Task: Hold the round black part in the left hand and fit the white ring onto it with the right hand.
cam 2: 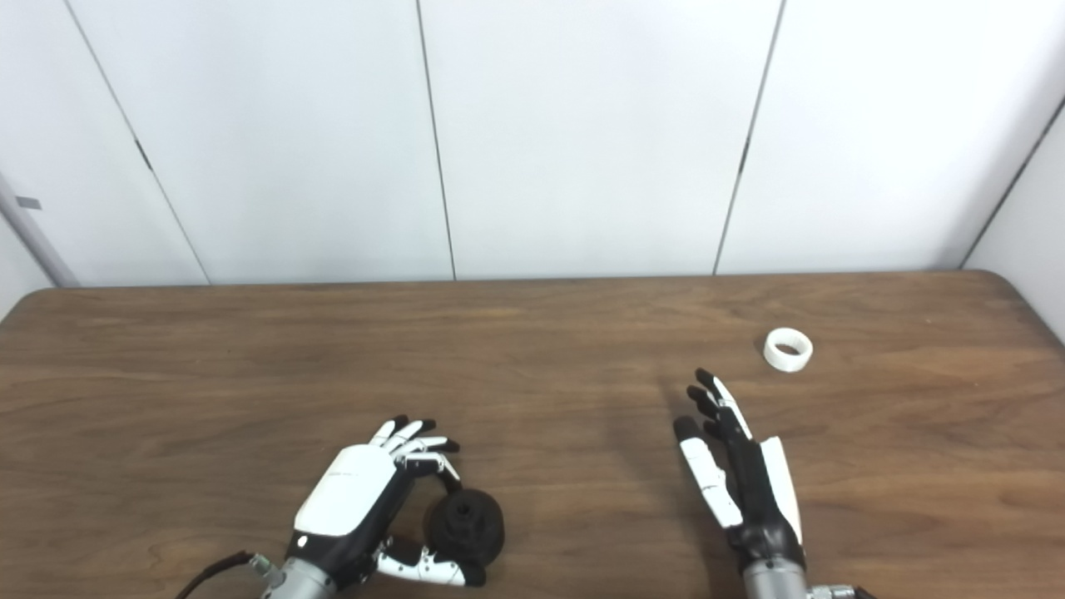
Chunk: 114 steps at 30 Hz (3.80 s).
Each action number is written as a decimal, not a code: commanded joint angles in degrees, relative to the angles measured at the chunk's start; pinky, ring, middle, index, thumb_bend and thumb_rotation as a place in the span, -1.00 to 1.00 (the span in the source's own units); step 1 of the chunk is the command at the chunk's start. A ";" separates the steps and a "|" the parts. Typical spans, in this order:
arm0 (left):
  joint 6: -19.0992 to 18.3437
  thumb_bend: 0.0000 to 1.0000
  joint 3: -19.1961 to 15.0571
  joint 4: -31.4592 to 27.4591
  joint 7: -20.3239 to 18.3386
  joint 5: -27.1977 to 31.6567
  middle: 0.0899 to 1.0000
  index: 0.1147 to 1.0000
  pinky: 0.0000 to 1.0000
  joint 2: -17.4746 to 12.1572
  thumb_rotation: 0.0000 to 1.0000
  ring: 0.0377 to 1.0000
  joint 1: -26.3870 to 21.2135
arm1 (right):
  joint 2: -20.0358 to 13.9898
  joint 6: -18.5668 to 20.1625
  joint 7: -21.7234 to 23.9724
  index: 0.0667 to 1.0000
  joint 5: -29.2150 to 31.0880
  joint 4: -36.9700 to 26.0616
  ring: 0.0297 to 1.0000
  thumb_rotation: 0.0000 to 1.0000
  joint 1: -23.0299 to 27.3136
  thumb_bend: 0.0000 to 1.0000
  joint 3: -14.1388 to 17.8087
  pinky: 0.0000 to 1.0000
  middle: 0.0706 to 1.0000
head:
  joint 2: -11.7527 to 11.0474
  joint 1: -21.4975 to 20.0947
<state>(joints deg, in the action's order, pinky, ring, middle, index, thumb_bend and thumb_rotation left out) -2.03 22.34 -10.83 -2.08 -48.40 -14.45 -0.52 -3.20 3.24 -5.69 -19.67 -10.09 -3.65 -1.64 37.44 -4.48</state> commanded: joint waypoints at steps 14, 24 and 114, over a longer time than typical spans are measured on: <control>1.39 0.05 1.47 0.77 0.29 -1.69 0.59 -0.17 1.00 0.13 -0.90 0.84 3.70 | -1.85 5.14 3.66 0.79 0.62 -6.52 0.74 1.00 -1.44 0.08 -0.21 0.63 0.72 | 2.85 -2.38; 1.23 0.05 1.82 2.22 1.60 -1.92 0.57 -0.17 1.00 0.37 -0.90 0.82 4.64 | -4.97 9.25 5.45 0.71 0.66 -9.05 0.72 0.80 -0.02 0.06 1.75 0.75 0.68 | 4.03 -3.76; 0.60 0.05 -2.04 -1.61 -2.39 0.53 0.54 -0.17 1.00 -2.24 -0.90 0.74 6.33 | -27.53 23.19 12.02 0.38 -19.70 26.68 0.96 -0.40 35.75 0.59 -7.19 0.96 0.87 | 2.61 -18.57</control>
<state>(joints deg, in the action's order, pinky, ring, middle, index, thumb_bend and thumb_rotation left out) 0.20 20.27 -12.56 -1.70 -46.72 -15.39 4.24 -28.82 26.53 6.92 -39.04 18.12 29.23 -9.32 39.99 -23.03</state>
